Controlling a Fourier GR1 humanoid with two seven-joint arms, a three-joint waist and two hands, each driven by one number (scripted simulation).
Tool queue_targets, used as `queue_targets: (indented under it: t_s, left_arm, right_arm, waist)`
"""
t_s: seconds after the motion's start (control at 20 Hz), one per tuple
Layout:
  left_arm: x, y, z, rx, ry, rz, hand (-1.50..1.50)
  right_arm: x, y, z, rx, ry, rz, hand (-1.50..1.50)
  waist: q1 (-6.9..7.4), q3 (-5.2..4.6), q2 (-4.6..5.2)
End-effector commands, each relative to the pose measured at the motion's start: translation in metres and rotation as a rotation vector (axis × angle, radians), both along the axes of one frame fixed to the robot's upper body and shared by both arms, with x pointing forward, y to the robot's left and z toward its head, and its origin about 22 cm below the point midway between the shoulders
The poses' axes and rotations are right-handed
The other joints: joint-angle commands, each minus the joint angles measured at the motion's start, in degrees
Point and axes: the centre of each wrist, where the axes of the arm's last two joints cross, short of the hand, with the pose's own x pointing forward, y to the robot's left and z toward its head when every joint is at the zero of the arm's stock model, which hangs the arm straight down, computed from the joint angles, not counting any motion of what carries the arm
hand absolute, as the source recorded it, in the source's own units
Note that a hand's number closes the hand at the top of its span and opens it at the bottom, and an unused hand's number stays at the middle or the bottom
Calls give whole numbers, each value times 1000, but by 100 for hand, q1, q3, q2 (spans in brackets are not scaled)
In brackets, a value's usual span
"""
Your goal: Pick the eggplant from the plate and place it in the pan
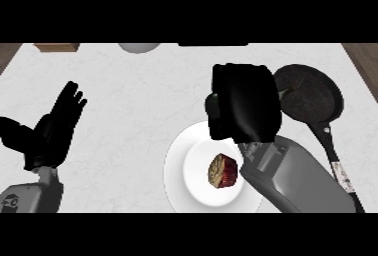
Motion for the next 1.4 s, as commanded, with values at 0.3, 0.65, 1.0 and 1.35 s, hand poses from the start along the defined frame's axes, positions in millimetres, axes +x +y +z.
queue_targets:
  t_s: [0.3, 0.65, 1.0, 1.35]
  left_arm:
    - [-13, -11, 6, -4, -15, -15, 0]
    - [1, -3, 15, -1, -28, -9, 0]
    - [4, -22, 6, -11, -20, -23, 0]
    - [-3, -7, 8, -20, -12, -22, 0]
  right_arm:
    - [24, -84, 25, 105, -118, -181, 150]
    - [56, -165, 7, 177, -138, -227, 150]
    - [91, -247, -26, 226, -139, -241, 150]
    - [94, -274, -111, 253, -73, -146, 150]
  waist:
    - [97, 6, 34]
    - [99, 5, 52]
    - [147, 7, 74]
    - [189, 11, 79]
